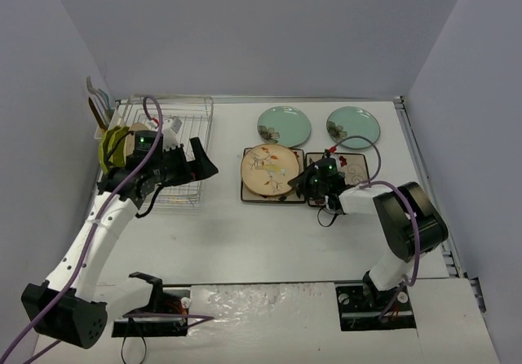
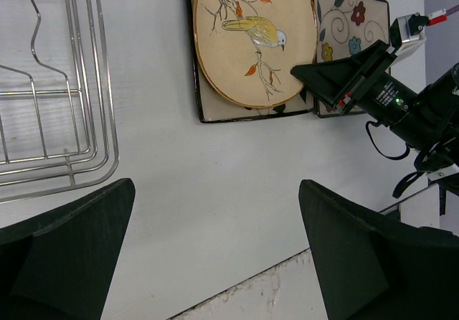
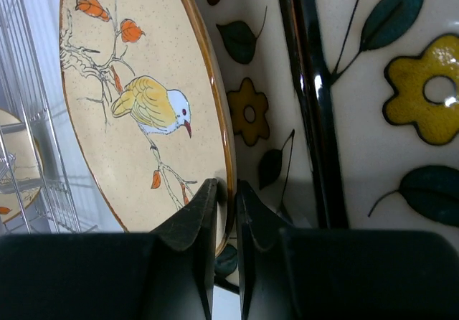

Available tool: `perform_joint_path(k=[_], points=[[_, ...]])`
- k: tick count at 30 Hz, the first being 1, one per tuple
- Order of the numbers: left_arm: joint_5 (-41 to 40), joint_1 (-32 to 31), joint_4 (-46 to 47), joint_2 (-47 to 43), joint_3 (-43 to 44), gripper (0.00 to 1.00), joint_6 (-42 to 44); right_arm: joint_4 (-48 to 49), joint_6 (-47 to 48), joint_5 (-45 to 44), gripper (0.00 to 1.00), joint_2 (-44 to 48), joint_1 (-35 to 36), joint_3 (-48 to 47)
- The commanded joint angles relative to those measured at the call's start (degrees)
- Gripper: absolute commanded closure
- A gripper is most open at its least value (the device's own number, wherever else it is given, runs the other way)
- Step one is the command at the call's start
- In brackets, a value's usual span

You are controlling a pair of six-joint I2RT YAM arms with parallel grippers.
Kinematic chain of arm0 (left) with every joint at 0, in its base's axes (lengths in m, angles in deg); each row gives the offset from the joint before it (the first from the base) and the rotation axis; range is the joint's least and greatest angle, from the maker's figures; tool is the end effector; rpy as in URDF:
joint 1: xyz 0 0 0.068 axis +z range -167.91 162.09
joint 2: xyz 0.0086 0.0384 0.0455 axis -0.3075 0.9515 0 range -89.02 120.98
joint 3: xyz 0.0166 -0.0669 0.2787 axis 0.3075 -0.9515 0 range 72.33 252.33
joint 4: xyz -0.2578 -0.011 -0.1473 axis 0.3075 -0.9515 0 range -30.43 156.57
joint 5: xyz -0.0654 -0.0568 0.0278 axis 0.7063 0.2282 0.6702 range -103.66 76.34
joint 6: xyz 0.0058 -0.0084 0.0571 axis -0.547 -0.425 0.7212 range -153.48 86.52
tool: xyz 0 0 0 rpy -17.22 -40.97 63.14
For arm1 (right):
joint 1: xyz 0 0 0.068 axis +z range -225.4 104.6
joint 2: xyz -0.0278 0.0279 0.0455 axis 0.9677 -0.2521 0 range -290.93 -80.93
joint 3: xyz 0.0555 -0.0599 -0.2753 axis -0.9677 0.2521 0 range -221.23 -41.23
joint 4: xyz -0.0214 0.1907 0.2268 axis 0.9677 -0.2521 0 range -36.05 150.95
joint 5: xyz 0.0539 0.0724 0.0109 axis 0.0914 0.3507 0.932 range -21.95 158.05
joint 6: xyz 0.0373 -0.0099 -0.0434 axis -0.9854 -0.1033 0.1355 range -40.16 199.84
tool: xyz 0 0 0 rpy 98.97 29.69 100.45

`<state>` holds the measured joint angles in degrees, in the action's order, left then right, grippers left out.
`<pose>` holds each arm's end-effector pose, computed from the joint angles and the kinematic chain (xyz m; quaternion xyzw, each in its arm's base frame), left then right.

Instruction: Load the plates into the dish rack

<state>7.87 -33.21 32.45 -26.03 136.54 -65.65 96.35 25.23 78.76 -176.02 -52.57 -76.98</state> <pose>0.2559 -0.0858 0.3667 -0.0383 0.8667 -0.3392 0.3637 0.3155 0.1412 0.1320 0.1796 0.8167 0.4005 0.3745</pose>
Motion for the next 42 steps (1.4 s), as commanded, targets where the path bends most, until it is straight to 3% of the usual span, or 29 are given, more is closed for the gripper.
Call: perform_joint_path(k=[1, 18, 29, 39, 42], points=[[-1.11, -2.04, 8.83, 0.40, -0.14, 0.03, -4.86, -4.17, 2.06, -0.33, 1.00, 7.87, -0.92, -0.39], [-1.93, -7.77, 20.46, 8.34, -0.40, 0.03, -14.73, -3.06, -1.98, 12.48, 1.00, 23.12, -6.72, -3.71], [0.44, -10.46, 23.48, 17.11, 5.59, 0.03, -17.15, 6.47, -7.73, 23.65, 1.00, 25.04, -8.50, -5.11], [3.25, -11.42, 25.96, 21.92, 8.82, 0.04, -20.31, 14.17, -12.18, 26.91, 1.00, 25.04, -8.41, -4.15], [3.77, -11.77, 27.76, 22.70, 8.92, 0.09, -21.17, 14.43, -12.02, 27.34, 1.00, 25.03, -8.41, -4.50]])
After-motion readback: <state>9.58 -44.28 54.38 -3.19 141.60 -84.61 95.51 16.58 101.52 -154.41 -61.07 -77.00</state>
